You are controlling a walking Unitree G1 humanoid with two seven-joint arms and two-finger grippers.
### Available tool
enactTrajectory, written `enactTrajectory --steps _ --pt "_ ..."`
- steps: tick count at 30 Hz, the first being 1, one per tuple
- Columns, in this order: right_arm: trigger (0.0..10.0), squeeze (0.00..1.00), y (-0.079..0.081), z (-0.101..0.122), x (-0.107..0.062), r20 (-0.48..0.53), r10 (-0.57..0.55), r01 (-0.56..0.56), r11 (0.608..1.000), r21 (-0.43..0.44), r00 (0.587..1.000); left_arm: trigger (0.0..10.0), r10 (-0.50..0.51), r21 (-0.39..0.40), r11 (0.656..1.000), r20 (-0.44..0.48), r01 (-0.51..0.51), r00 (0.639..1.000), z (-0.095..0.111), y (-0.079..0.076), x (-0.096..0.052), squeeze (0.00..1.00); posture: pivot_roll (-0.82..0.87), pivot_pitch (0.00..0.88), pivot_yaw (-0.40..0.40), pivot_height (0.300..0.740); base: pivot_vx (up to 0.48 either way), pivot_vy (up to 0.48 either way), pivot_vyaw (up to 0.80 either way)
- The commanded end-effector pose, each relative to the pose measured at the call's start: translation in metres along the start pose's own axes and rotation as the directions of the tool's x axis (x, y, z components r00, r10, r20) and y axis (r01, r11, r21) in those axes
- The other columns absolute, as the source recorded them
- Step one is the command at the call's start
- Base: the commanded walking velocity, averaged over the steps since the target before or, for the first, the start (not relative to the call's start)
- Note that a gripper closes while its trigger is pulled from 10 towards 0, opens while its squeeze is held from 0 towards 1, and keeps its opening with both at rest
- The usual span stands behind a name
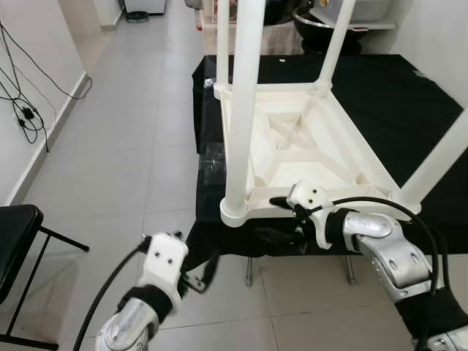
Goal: Building children table
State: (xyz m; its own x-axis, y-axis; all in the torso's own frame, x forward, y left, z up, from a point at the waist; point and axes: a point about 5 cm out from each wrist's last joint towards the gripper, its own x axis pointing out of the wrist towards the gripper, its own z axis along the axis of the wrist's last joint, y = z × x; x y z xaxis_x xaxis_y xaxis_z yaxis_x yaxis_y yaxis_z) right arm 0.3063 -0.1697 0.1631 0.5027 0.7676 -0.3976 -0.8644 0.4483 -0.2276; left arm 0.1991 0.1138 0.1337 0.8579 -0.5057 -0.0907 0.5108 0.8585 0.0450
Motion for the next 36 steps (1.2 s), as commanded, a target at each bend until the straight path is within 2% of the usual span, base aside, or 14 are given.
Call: enactTrajectory --steps 1,7,10,11,12,13,14,18,24,29,36 --pt "0.0 0.00 0.001 -0.010 0.002 -0.053 0.029 -0.030 1.000 -0.005 0.998 10.0 -0.077 -0.018 0.997 -0.030 0.076 0.997 -0.003 -0.008 -0.002 0.00 0.01 0.160 -0.052 0.740 0.000 0.000 0.00" --pt "0.0 0.00 -0.004 -0.017 0.007 -0.138 0.085 -0.087 0.996 -0.011 0.987 10.0 -0.126 0.005 0.992 -0.055 0.126 0.991 -0.005 -0.012 -0.001 0.00 0.01 0.161 -0.048 0.740 0.000 0.000 0.00" --pt "0.0 0.00 -0.013 -0.018 0.008 -0.177 0.054 -0.060 0.998 -0.024 0.983 10.0 -0.117 0.013 0.993 -0.058 0.118 0.991 -0.005 -0.011 -0.002 0.00 0.01 0.164 -0.048 0.740 0.000 0.000 0.00" --pt "3.2 0.00 -0.019 -0.018 0.008 -0.204 0.027 -0.037 0.998 -0.044 0.979 10.0 -0.114 0.015 0.993 -0.060 0.115 0.992 -0.005 -0.011 -0.003 0.00 0.01 0.169 -0.049 0.740 0.000 0.000 0.00" --pt "8.0 0.00 -0.024 -0.019 0.008 -0.225 0.004 -0.018 0.998 -0.063 0.974 10.0 -0.112 0.017 0.993 -0.061 0.113 0.992 -0.005 -0.011 -0.003 0.00 0.01 0.171 -0.050 0.740 0.000 0.000 0.00" --pt "10.0 0.00 -0.032 -0.020 0.009 -0.260 -0.044 0.020 0.995 -0.094 0.965 10.0 -0.111 0.019 0.993 -0.064 0.113 0.992 -0.005 -0.011 -0.004 0.00 0.02 0.176 -0.054 0.740 0.000 0.000 0.00" --pt "10.0 0.00 -0.032 -0.020 0.009 -0.260 -0.044 0.020 0.995 -0.094 0.965 10.0 -0.111 0.019 0.993 -0.064 0.113 0.992 -0.005 -0.011 -0.004 0.00 0.02 0.176 -0.054 0.740 0.000 0.000 0.00" --pt "10.0 0.00 -0.053 -0.014 0.009 -0.302 -0.151 0.121 0.986 -0.116 0.941 10.0 -0.102 0.015 0.995 -0.066 0.103 0.993 -0.004 -0.012 -0.008 0.00 0.02 0.192 -0.060 0.740 0.000 0.000 0.00" --pt "10.0 0.00 -0.066 -0.010 0.007 -0.353 -0.193 0.139 0.975 -0.172 0.916 10.0 -0.096 0.010 0.995 -0.066 0.097 0.993 -0.003 -0.015 -0.012 0.00 0.02 0.216 -0.066 0.740 0.000 0.000 0.00" --pt "10.0 0.00 -0.076 0.005 0.018 -0.314 -0.292 0.230 0.949 -0.217 0.904 10.0 -0.095 0.000 0.995 -0.068 0.095 0.993 -0.002 -0.017 -0.014 0.00 0.02 0.230 -0.071 0.740 0.000 0.000 0.00" --pt "10.0 0.00 -0.080 0.025 0.035 -0.231 -0.348 0.300 0.928 -0.220 0.909 10.0 -0.087 -0.007 0.996 -0.068 0.087 0.994 -0.001 -0.019 -0.015 0.00 0.03 0.236 -0.079 0.740 0.000 0.000 0.00"
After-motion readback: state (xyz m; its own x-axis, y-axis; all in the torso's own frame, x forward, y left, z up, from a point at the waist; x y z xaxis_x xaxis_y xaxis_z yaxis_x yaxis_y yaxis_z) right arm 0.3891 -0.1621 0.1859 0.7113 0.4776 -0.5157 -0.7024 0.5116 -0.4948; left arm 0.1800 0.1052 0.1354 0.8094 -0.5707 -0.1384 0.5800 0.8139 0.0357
